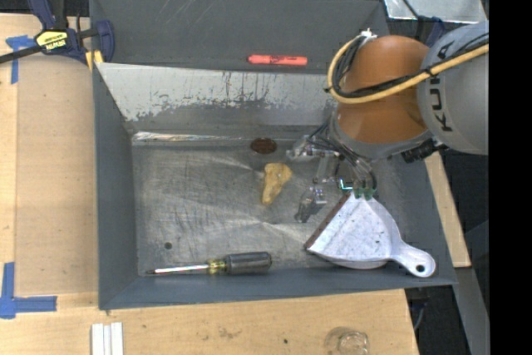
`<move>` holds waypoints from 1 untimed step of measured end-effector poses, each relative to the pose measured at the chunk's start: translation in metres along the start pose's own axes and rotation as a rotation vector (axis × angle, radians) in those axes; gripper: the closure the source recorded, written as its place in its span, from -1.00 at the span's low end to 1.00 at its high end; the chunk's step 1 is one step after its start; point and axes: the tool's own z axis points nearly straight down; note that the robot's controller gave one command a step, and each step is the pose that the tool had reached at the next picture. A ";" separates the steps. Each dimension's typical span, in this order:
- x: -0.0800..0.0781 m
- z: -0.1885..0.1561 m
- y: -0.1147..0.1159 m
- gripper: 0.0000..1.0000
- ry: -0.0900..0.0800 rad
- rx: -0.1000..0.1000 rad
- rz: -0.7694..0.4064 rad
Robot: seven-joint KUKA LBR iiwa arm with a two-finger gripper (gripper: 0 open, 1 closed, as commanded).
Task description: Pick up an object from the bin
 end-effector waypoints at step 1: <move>-0.002 -0.004 0.000 -1.00 -0.008 0.000 0.000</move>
Offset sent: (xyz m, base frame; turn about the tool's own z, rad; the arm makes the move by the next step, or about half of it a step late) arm 0.0219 0.0526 -0.0748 -0.0437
